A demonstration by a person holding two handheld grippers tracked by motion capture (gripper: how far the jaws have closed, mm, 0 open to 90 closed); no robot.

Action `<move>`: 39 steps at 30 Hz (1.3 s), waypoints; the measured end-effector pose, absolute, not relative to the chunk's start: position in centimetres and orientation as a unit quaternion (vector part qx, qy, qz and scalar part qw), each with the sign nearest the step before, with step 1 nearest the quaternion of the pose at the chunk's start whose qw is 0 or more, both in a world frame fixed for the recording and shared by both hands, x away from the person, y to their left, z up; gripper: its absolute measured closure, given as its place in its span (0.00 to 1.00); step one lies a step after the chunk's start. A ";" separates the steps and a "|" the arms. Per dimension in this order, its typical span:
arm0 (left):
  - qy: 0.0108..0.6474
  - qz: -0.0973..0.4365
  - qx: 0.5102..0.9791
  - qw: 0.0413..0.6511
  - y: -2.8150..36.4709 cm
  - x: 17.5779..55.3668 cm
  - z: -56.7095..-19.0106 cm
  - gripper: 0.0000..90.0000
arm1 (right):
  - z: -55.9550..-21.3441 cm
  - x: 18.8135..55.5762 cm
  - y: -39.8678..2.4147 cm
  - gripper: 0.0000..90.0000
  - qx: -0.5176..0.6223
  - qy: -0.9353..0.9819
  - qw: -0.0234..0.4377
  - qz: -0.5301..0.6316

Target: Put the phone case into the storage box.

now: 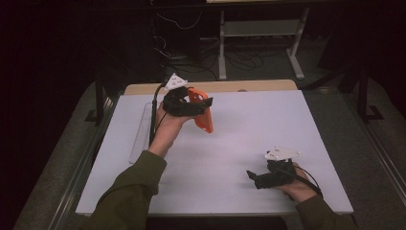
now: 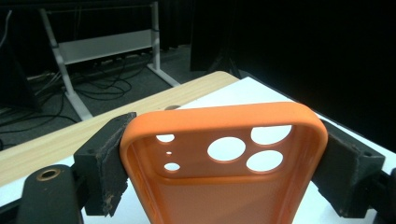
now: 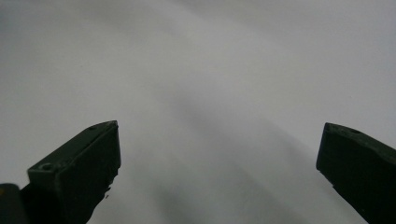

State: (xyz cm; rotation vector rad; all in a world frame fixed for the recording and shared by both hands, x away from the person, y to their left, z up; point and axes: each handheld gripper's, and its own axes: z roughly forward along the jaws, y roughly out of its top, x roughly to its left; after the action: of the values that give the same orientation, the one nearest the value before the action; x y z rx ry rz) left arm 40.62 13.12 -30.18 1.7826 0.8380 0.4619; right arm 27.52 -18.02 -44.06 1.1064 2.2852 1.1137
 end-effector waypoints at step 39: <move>0.400 0.263 0.717 0.507 17.7 44.5 -28.2 0.17 | -44.1 27.6 -18.0 0.00 0.393 0.811 0.183 0.393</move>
State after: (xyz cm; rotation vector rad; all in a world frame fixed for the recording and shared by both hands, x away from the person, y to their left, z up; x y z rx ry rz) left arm 44.54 17.65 -28.16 1.7288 0.9650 0.6345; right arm 27.56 -17.99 -44.05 1.1084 2.2883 1.1093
